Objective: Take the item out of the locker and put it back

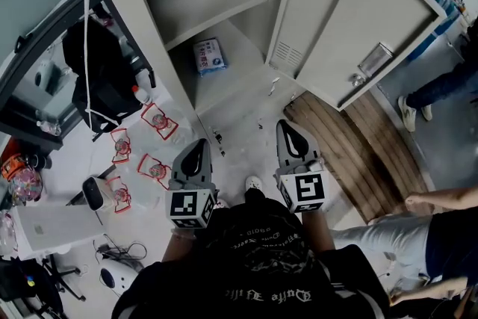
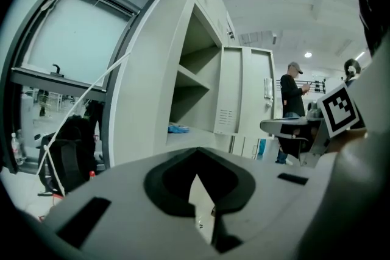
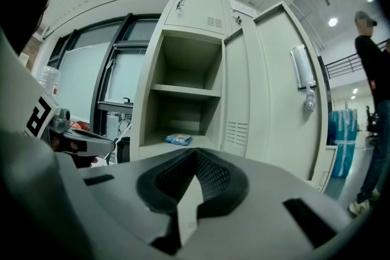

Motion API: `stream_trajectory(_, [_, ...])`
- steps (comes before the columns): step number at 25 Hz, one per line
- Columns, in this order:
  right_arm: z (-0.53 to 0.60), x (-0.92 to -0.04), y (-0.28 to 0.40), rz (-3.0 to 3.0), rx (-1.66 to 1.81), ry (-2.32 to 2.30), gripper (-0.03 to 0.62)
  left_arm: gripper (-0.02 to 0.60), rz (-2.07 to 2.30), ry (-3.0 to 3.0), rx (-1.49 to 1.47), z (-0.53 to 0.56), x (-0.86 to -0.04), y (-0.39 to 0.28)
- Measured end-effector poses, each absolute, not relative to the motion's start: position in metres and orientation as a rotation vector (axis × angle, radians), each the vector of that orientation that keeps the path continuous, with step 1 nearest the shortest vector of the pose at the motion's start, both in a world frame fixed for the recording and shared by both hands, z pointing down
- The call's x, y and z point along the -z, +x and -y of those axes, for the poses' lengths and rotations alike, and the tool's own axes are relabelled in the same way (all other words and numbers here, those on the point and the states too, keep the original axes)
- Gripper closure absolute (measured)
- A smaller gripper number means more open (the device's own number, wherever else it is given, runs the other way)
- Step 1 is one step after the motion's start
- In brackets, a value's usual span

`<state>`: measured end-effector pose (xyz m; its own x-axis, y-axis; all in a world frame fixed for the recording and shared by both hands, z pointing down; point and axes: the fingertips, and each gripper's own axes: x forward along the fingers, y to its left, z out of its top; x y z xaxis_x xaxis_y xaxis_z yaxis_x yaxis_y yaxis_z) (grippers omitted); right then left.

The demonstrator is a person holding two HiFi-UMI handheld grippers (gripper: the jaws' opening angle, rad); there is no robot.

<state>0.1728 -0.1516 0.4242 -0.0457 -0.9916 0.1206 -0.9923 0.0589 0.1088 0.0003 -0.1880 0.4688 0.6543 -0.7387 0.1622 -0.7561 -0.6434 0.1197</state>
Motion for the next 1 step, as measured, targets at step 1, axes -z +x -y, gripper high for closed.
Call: stream_trajectory(1, [0.1522, -0.4245, 0.1732, 2.159, -0.007, 2.05, 0.591, 0.574, 1.231, 2.692, -0.147, 0.1888, -0.469, 0.0005])
